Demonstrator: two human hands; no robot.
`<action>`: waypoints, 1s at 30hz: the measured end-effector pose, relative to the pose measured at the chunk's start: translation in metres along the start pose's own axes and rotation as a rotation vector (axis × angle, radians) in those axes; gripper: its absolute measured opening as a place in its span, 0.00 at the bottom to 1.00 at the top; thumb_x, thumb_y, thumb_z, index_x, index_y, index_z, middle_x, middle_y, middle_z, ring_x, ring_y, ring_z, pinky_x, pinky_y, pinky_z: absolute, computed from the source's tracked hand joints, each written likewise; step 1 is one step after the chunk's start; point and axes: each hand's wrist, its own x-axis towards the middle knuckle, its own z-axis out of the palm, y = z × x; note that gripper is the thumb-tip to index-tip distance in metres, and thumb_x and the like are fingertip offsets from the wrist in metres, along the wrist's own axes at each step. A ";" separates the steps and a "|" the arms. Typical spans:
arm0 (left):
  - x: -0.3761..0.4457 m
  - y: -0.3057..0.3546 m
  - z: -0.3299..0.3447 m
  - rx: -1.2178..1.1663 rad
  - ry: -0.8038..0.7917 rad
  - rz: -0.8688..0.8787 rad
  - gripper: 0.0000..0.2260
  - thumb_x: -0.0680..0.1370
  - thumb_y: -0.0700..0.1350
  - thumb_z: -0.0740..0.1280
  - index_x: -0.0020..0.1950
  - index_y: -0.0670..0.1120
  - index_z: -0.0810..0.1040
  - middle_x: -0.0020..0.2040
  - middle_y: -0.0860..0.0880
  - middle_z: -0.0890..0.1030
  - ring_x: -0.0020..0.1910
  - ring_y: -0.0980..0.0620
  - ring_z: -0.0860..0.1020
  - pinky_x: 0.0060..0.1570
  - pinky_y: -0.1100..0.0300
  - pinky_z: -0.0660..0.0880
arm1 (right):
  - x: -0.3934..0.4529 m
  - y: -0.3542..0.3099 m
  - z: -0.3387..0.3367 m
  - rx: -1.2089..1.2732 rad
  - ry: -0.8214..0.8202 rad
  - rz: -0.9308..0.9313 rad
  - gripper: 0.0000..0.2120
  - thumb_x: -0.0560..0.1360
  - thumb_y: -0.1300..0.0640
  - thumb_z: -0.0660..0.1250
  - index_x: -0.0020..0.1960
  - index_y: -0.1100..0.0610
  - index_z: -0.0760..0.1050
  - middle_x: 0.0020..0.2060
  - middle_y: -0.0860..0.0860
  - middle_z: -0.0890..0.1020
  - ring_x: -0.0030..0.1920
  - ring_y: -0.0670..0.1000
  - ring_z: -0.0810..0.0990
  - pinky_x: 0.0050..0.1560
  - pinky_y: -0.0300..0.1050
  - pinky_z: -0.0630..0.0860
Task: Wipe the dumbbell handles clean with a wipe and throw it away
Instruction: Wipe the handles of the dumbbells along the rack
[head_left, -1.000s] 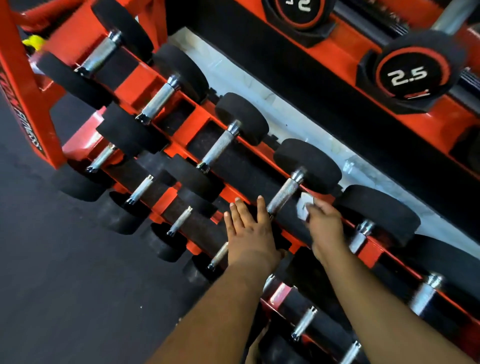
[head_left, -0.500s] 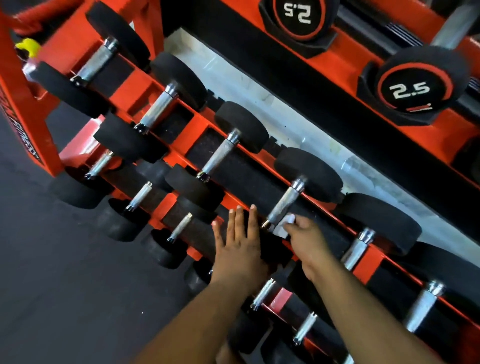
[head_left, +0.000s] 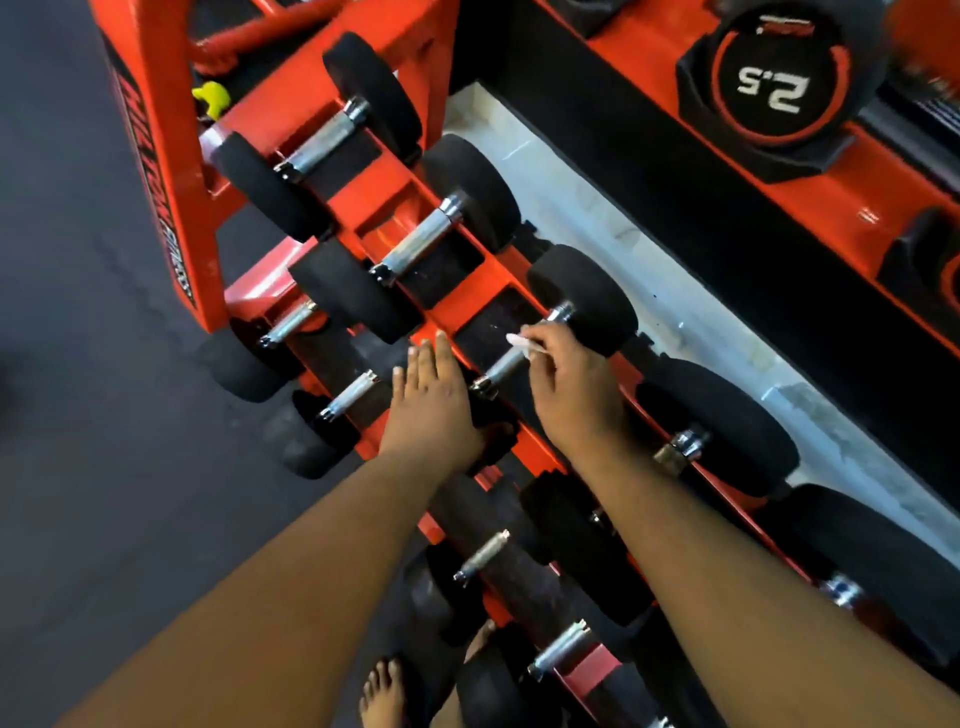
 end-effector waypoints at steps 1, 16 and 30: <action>0.004 0.000 0.001 -0.009 -0.032 -0.015 0.58 0.73 0.65 0.73 0.82 0.39 0.37 0.83 0.39 0.43 0.82 0.43 0.40 0.80 0.46 0.41 | 0.008 0.000 0.008 -0.101 -0.006 -0.150 0.13 0.77 0.67 0.66 0.58 0.56 0.80 0.53 0.55 0.85 0.54 0.59 0.84 0.53 0.56 0.81; 0.014 -0.001 -0.004 -0.011 -0.175 -0.087 0.62 0.65 0.57 0.81 0.83 0.45 0.40 0.84 0.44 0.41 0.82 0.46 0.38 0.80 0.40 0.41 | -0.008 0.055 0.037 -0.898 -0.416 -0.663 0.30 0.76 0.57 0.52 0.79 0.59 0.63 0.78 0.57 0.64 0.79 0.59 0.59 0.76 0.67 0.53; 0.010 0.000 -0.005 -0.019 -0.159 -0.102 0.62 0.64 0.59 0.81 0.83 0.48 0.41 0.84 0.47 0.42 0.82 0.48 0.40 0.80 0.40 0.42 | 0.029 0.045 0.044 -0.906 -0.507 -0.749 0.29 0.76 0.56 0.47 0.75 0.60 0.68 0.65 0.56 0.76 0.71 0.58 0.71 0.76 0.70 0.51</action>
